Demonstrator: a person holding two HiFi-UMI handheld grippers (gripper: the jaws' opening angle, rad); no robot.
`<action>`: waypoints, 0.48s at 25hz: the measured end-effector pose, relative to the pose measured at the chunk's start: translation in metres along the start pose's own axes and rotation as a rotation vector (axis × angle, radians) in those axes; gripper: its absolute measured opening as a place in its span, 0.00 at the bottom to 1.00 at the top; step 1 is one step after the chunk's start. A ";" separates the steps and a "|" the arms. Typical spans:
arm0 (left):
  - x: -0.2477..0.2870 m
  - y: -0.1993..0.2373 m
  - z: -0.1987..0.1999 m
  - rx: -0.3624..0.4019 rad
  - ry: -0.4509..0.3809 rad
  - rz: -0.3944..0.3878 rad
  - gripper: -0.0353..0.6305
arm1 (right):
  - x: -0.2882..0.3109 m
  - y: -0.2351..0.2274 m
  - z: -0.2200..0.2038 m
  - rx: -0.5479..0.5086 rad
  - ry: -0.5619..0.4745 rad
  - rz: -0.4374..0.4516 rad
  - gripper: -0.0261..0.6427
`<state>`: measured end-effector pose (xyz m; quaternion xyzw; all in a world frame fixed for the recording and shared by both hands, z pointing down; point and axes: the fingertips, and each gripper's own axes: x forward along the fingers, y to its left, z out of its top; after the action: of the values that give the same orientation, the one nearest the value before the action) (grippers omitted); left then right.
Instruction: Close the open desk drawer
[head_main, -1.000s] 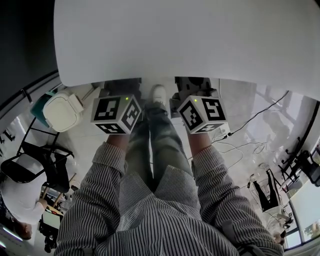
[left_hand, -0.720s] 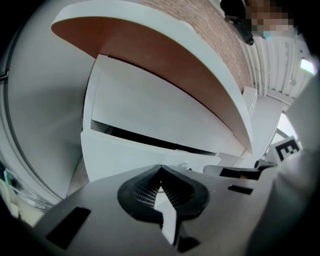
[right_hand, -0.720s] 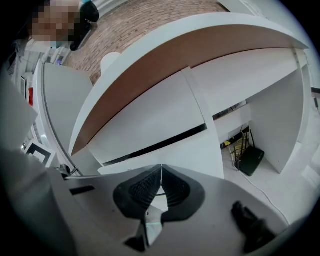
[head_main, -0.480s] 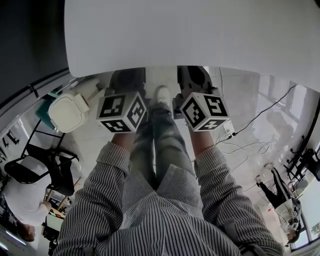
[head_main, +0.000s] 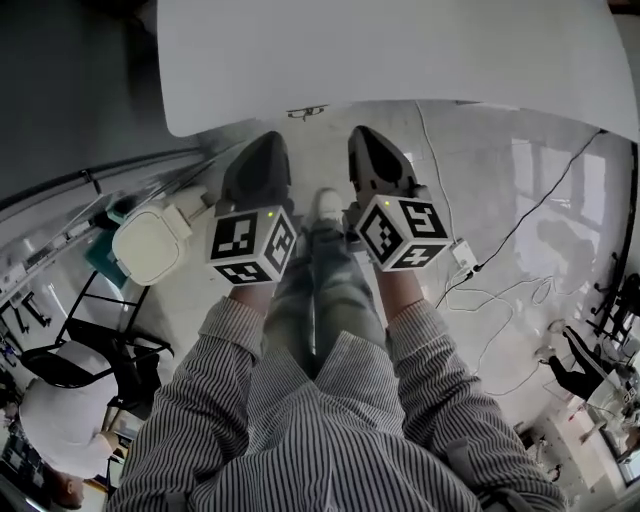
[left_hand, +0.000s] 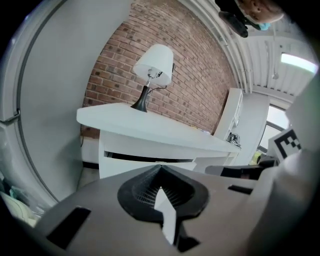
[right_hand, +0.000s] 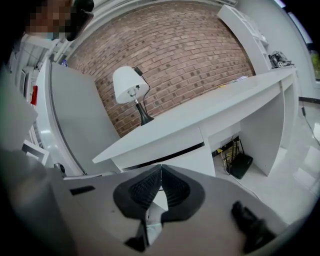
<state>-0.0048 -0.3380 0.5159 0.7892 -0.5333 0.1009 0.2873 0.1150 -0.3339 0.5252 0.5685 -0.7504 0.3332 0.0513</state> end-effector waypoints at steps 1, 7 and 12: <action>-0.007 -0.002 0.005 0.007 -0.011 -0.003 0.07 | -0.007 0.004 0.003 -0.002 -0.013 -0.001 0.06; -0.058 -0.021 0.032 0.020 -0.069 -0.054 0.07 | -0.053 0.035 0.019 -0.011 -0.066 -0.008 0.06; -0.102 -0.033 0.046 0.011 -0.098 -0.087 0.07 | -0.092 0.064 0.030 -0.024 -0.096 -0.004 0.06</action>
<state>-0.0237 -0.2754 0.4192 0.8173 -0.5113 0.0522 0.2606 0.0993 -0.2671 0.4322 0.5845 -0.7549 0.2966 0.0225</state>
